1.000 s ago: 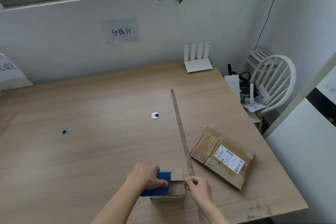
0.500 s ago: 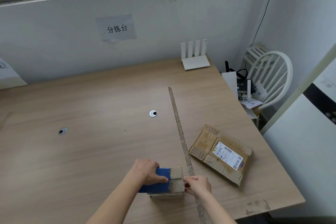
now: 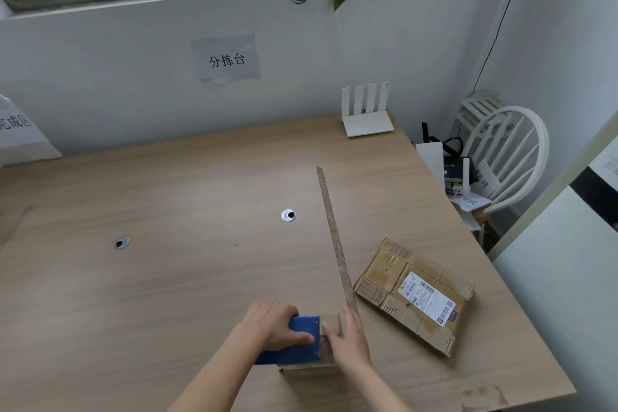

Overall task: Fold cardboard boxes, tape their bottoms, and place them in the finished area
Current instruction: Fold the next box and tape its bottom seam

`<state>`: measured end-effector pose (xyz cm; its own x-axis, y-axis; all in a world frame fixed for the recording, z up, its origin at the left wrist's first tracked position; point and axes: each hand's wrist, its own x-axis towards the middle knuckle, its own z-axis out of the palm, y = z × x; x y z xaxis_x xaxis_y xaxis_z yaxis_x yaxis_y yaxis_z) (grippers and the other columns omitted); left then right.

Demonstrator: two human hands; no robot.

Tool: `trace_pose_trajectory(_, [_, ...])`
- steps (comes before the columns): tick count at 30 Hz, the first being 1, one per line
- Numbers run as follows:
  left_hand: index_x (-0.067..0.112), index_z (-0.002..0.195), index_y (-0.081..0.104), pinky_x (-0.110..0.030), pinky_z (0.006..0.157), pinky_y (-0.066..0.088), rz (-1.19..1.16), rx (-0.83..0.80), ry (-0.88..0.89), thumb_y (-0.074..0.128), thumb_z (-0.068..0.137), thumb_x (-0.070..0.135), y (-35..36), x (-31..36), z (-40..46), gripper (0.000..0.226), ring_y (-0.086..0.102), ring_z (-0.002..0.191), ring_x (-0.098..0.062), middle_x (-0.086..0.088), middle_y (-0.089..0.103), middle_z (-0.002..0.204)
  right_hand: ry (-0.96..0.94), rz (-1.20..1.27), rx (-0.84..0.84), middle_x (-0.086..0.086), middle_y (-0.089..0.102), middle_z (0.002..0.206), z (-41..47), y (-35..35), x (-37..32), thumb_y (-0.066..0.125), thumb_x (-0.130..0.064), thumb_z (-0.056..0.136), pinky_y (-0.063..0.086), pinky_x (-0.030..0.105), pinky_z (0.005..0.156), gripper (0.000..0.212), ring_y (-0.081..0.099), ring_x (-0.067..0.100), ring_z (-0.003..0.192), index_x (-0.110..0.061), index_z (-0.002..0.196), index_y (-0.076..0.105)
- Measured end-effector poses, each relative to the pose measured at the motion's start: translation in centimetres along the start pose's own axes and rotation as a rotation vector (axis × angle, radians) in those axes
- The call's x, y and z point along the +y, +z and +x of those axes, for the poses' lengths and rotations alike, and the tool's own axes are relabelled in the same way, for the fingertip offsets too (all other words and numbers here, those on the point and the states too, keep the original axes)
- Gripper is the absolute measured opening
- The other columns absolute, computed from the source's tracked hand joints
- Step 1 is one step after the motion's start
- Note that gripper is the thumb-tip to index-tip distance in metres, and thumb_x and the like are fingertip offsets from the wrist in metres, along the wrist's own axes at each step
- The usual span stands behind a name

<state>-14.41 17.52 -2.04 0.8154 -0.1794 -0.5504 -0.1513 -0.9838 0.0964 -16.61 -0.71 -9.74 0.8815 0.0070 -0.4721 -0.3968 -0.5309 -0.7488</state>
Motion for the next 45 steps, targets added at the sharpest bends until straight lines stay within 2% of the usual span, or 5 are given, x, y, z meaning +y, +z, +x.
trace_pose_trajectory(13, [0.035,0.102,0.069,-0.033,0.075,0.048,-0.178,-0.06,-0.239,0.043,0.068,0.087,3.3,-10.0,-4.9,0.068,0.065,0.089,-0.014,0.01,0.071,0.096,0.031,0.014,-0.068,-0.002,0.043,0.157,1.0,0.0,1.9,0.058,-0.056,0.095,0.032,0.033,0.115,0.068,0.038,0.021,0.145,-0.03,0.155,0.037])
trace_pose_trajectory(22, [0.025,0.096,0.066,-0.034,0.071,0.04,-0.127,-0.029,-0.257,0.051,0.077,0.073,6.3,-8.5,-2.0,0.054,0.065,0.095,-0.025,0.002,0.071,0.099,0.007,0.019,-0.068,-0.003,0.044,0.156,1.3,0.6,1.9,0.061,-0.055,0.093,0.038,0.032,0.11,0.07,0.047,0.019,0.139,-0.029,0.154,0.038])
trace_pose_trajectory(32, [0.033,0.127,0.05,-0.033,0.07,0.04,-0.196,0.119,-0.366,0.046,0.089,0.068,11.2,-10.1,-1.4,0.052,0.064,0.104,-0.021,0.007,0.067,0.114,-0.014,-0.026,-0.073,-0.002,0.035,0.161,1.8,1.4,2.1,0.052,-0.056,0.098,0.029,0.032,0.116,0.07,0.035,0.018,0.147,-0.028,0.158,0.029])
trace_pose_trajectory(41, [0.027,0.162,0.002,-0.032,0.086,0.048,-0.29,0.11,-0.443,0.04,0.103,0.054,16.4,-10.7,-0.9,0.075,0.057,0.111,-0.022,-0.005,0.057,0.127,0.037,0.107,-0.077,-0.009,0.022,0.165,2.1,3.0,3.0,0.039,-0.055,0.101,0.018,0.035,0.122,0.068,0.024,0.015,0.151,-0.03,0.16,0.016])
trace_pose_trajectory(45, [0.018,0.16,0.015,-0.036,0.097,0.044,-0.235,0.209,-0.522,0.037,0.1,0.049,15.6,-8.8,-1.2,0.071,0.055,0.118,-0.026,-0.007,0.055,0.129,0.05,0.109,-0.045,-0.007,0.023,0.165,2.0,3.5,2.7,0.034,-0.055,0.102,0.018,0.037,0.123,0.067,0.024,0.018,0.152,-0.03,0.161,0.014])
